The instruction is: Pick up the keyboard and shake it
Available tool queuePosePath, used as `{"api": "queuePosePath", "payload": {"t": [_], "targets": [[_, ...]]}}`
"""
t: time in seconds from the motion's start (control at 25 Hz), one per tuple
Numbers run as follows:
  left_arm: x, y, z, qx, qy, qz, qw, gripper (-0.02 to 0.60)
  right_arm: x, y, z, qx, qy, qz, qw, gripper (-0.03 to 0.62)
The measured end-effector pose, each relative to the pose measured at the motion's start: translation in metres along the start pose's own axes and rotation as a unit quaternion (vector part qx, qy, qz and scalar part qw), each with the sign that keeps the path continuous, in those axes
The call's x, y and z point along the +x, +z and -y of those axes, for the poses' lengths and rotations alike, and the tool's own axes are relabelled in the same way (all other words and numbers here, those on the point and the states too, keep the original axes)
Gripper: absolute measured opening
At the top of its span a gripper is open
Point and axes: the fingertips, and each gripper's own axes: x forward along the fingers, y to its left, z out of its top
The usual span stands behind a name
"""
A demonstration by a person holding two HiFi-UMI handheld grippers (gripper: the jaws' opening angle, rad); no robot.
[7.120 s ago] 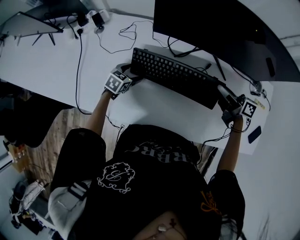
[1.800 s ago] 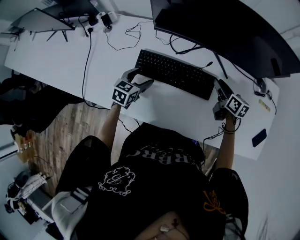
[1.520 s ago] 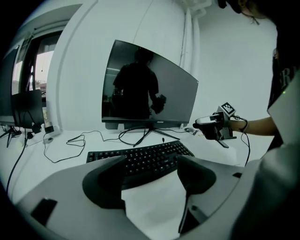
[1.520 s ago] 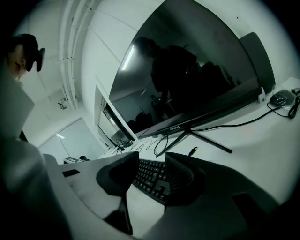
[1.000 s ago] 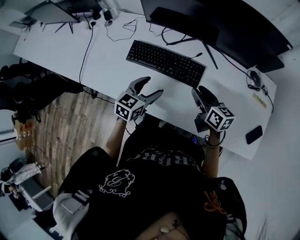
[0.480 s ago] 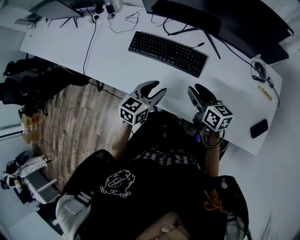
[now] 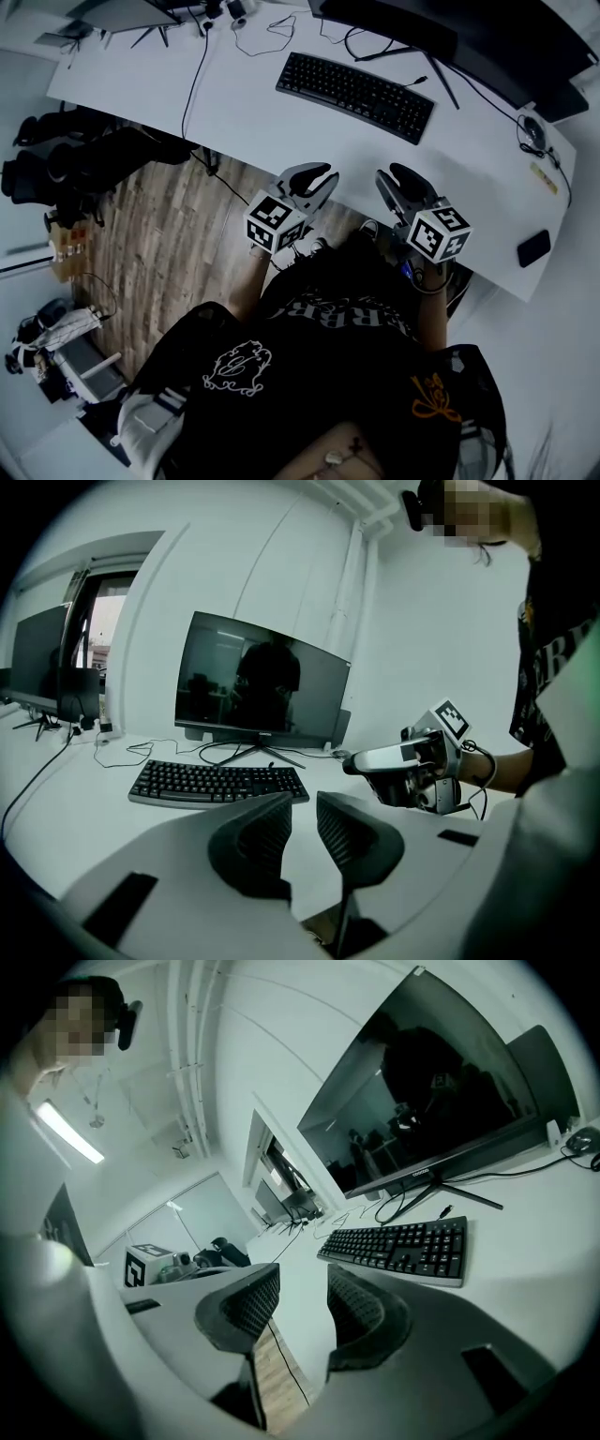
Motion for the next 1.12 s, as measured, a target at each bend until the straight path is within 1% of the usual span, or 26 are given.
{"api": "queuePosePath", "payload": {"t": [0.16,0.32,0.44,0.56,0.72,0.88,1.12], "targets": [[-0.031,-0.009,-0.001,-0.002,0.002,0.008,1.0,0.094,0.008,-0.015,-0.035,-0.022,0.003,-0.004,1.0,0.134],[-0.067,-0.026,0.002,-0.006,0.003,0.011,0.9999,0.089,0.012,-0.035,-0.069,-0.032,-0.006,-0.004,0.999,0.072],[-0.093,-0.037,0.004,-0.012,0.007,0.016,0.9998,0.087,0.014,-0.05,-0.096,-0.038,-0.007,-0.007,0.999,0.054],[-0.116,-0.048,0.008,-0.016,0.004,0.018,0.9997,0.086,0.013,-0.066,-0.12,-0.054,-0.01,-0.017,0.998,0.002],[-0.146,-0.06,0.016,-0.012,-0.005,0.025,0.9996,0.086,0.011,-0.084,-0.149,-0.065,-0.016,-0.019,0.998,0.002],[-0.168,-0.063,0.024,-0.008,-0.013,0.035,0.9993,0.086,0.006,-0.095,-0.175,-0.074,-0.021,-0.013,0.997,0.002],[-0.182,-0.066,0.036,-0.001,-0.017,0.047,0.9988,0.086,-0.007,-0.099,-0.188,-0.062,-0.024,0.032,0.997,0.002]]}}
